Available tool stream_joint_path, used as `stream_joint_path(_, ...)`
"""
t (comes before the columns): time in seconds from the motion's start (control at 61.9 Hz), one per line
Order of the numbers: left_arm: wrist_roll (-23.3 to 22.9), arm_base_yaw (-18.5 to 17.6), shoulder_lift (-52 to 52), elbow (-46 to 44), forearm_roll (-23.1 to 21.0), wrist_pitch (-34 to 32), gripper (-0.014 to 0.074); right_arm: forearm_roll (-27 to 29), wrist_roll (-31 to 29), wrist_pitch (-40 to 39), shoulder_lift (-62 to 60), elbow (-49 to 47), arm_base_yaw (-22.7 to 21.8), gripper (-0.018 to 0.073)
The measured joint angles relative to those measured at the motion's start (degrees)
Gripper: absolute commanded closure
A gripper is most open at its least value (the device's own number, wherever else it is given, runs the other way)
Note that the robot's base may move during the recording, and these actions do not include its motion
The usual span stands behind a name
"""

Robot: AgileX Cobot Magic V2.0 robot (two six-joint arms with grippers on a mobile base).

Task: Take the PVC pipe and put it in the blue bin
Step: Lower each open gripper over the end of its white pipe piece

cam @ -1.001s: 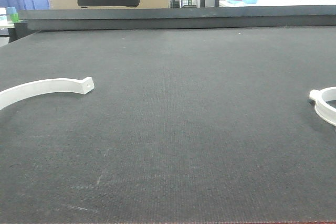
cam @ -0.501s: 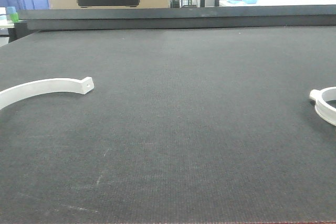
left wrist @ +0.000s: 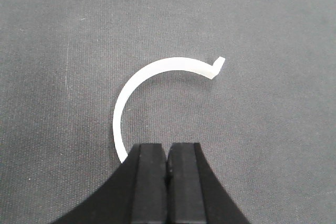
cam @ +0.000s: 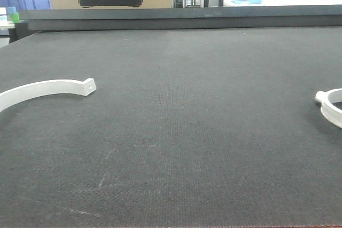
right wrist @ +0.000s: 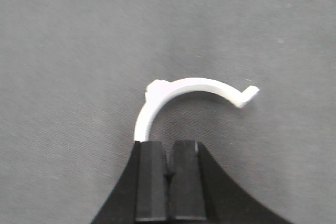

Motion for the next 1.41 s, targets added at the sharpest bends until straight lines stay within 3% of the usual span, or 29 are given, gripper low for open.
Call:
stream_joint_path(0.194, 0.0, 0.0, 0.0, -0.2, -0.1, 1.8, 0.0707, 2.5, 0.0, 1.9, 3.0, -2.9, 0.4, 0.0709)
stream_joint_path(0.436, 0.1, 0.0, 0.0, -0.3, -0.8, 2.7, 0.0707, 2.5, 0.0, 7.7, 12.4, -12.9, 6.4, 0.0709)
stream_joint_path(0.711, 0.2, 0.0, 0.0, -0.3, -2.2, 4.7, 0.0707, -8.0, 7.8, 15.4, 24.8, -20.2, 8.6, 0.071)
stream_joint_path(1.001, 0.2, 0.0, 0.1, -0.3, -2.7, 6.0, 0.0707, -9.2, 8.6, 17.7, 31.1, -20.8, 8.6, 0.0705)
stream_joint_path(1.276, 0.2, 0.0, 0.1, -0.3, -2.9, 7.2, 0.0707, -9.2, 9.8, 18.1, 33.1, -20.8, 8.6, 0.0433)
stream_joint_path(1.405, 0.2, 0.0, 0.1, -0.3, -2.9, 7.8, 0.0707, -9.2, 9.9, 18.0, 34.5, -20.8, 8.6, 0.0397)
